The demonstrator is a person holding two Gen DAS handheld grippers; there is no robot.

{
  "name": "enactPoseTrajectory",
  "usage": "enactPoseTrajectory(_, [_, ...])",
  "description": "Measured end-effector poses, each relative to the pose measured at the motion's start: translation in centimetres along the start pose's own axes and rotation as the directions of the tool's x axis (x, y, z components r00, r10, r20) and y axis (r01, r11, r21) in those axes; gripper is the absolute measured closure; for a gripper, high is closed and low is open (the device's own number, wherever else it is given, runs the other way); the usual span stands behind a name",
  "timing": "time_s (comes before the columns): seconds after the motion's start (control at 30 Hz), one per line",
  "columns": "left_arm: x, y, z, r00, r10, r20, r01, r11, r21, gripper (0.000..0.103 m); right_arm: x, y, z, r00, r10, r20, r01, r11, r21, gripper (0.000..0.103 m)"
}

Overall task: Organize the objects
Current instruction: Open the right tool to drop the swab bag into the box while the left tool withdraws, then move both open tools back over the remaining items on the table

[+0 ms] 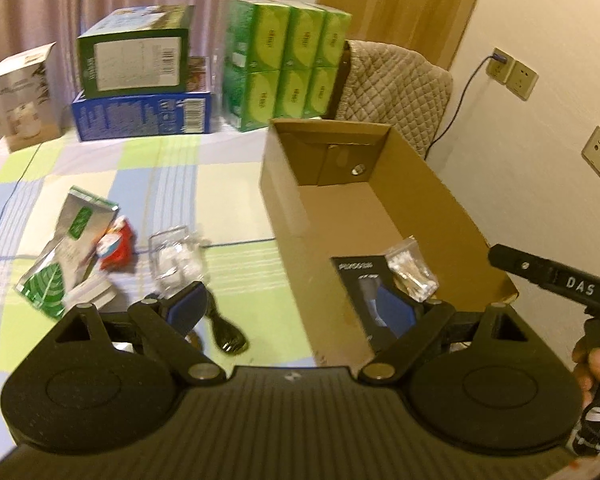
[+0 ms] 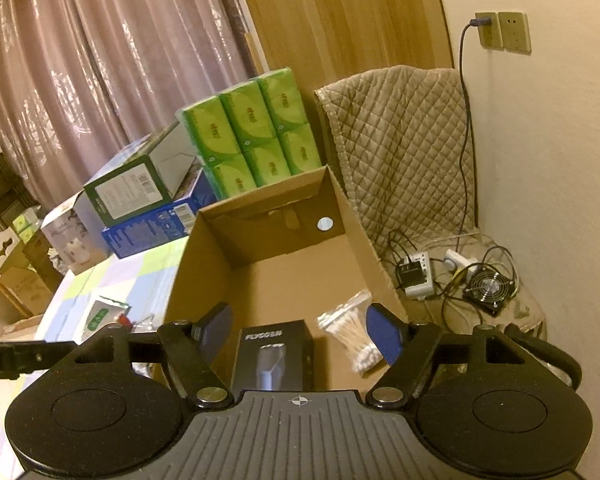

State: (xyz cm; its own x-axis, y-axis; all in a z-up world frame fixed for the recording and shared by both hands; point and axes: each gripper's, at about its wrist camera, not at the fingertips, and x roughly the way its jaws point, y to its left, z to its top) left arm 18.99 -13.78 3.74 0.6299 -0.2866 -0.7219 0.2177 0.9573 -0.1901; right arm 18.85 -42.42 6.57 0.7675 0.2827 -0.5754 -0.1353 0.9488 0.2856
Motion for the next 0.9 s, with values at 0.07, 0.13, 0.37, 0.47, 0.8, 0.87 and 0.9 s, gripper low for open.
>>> enactPoseTrajectory(0.07, [-0.9,0.7,-0.7,1.0,0.011,0.002,-0.011,1.0,-0.012,0.014,-0.8,0.8,-0.2,1.0,0.003,0.001,-0.003,1.0,-0.007,0.032])
enactPoseTrajectory(0.13, [-1.9,1.2,-1.3,1.0,0.023,0.006,-0.023,1.0,-0.019,0.014,-1.4,1.7,-0.5,1.0,0.005,-0.007,-0.005,1.0,-0.015,0.032])
enactPoseTrajectory(0.37, [-5.5,3.9,-3.9,0.998,0.065,0.022,-0.063,0.996,-0.055,0.014,-3.6,5.4,-2.1,1.0,0.026,-0.018,-0.027,0.998,-0.055,0.032])
enactPoseTrajectory(0.47, [-7.0,5.2,-4.8,0.996,0.085,0.032,-0.082,0.994,-0.073,0.014,-4.1,7.1,-2.9,0.999,0.044,-0.022,-0.045,0.997,-0.07,0.032])
enactPoseTrajectory(0.8, [-10.3,9.5,-7.3,0.982,0.185,0.046,-0.179,0.978,-0.109,0.012,-4.3,11.8,-5.0,0.994,0.096,-0.049,-0.101,0.988,-0.12,0.032])
enactPoseTrajectory(0.87, [-10.8,10.4,-7.9,0.98,0.192,0.046,-0.185,0.975,-0.123,0.011,-4.2,12.6,-5.4,0.993,0.104,-0.054,-0.111,0.985,-0.13,0.032])
enactPoseTrajectory(0.9, [-11.0,10.8,-8.1,0.979,0.198,0.046,-0.191,0.973,-0.128,0.011,-4.1,12.9,-5.6,0.992,0.109,-0.056,-0.115,0.984,-0.133,0.032])
